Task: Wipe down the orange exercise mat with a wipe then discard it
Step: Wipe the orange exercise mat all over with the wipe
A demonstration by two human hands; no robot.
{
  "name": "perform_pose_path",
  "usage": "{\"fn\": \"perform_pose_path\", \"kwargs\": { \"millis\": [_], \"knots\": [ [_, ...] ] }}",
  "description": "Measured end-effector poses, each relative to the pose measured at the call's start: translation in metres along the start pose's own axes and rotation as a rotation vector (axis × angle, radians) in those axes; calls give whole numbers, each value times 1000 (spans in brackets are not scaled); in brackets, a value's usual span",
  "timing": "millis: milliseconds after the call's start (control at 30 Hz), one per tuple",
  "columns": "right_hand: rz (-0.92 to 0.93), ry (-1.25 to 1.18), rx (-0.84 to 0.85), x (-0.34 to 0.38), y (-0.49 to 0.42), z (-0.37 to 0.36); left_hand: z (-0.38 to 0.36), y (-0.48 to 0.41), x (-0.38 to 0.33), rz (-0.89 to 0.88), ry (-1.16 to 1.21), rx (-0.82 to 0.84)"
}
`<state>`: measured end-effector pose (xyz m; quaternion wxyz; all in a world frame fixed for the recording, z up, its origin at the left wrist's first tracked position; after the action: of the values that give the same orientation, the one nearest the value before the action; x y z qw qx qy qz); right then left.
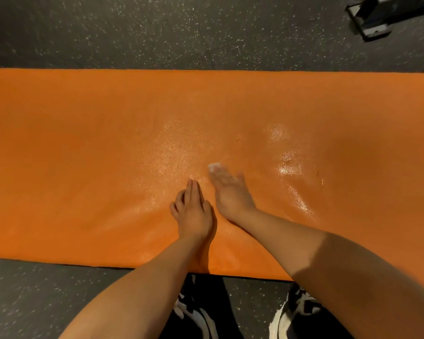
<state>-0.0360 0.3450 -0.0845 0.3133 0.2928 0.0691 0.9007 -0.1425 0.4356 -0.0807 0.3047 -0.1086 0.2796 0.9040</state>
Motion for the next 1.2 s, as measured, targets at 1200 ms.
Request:
{"fn": "perform_pose_path", "kwargs": {
  "millis": [1200],
  "knots": [
    [-380, -69, -57, -28, 10, 17, 19, -13, -30, 18, -144, 42]
  ]
}}
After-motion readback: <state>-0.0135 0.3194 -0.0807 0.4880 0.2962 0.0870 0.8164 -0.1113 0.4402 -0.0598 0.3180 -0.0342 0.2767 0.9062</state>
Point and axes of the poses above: each hand's wrist, its own y-axis away from the middle knuckle, its own z-axis out of the back of the hand, x = y × z, the point moved 1 cm from there along -y, towards the middle knuckle, and after that the axes turned 8 degrees about z, right-handed, at the moved point
